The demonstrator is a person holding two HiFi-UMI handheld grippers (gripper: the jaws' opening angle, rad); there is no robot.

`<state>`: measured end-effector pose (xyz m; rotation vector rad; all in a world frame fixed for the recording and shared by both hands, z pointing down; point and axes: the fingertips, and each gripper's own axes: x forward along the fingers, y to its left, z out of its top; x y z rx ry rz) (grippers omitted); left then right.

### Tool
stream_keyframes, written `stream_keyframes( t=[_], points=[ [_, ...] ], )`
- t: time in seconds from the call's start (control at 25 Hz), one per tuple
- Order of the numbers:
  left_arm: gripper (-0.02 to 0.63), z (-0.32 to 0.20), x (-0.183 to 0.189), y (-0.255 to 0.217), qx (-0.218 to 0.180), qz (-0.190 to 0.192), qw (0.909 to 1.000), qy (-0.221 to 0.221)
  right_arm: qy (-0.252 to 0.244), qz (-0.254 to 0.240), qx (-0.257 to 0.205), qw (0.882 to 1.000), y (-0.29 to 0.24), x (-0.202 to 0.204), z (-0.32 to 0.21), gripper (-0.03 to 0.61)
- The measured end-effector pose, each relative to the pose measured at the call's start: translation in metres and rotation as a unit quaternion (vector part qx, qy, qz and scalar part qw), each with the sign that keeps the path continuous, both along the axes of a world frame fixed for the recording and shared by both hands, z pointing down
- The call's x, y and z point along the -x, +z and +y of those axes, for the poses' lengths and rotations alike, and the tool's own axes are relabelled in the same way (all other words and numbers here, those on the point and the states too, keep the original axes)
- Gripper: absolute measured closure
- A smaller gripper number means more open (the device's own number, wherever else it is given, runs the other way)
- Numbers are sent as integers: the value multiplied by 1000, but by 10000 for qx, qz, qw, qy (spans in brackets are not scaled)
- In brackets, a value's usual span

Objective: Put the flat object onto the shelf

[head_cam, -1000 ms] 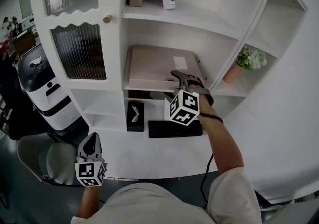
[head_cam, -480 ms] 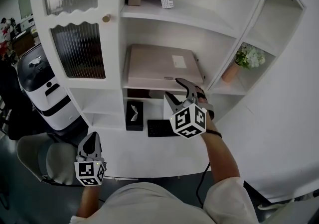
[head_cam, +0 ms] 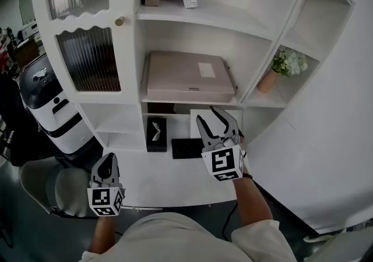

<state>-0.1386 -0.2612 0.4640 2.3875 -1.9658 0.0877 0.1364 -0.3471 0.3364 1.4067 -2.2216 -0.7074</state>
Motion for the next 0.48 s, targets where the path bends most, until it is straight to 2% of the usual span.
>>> stream_keyframes(
  t=[0.16,0.48],
  points=[
    [612,1,-2,-1,-11,-17,10000,25,72,-613,-60,9981,-2,-9,14,432],
    [612,2,-4,0,0,-29,10000,48,274,-1408,-142,9896,4,-27,45,520]
  ],
)
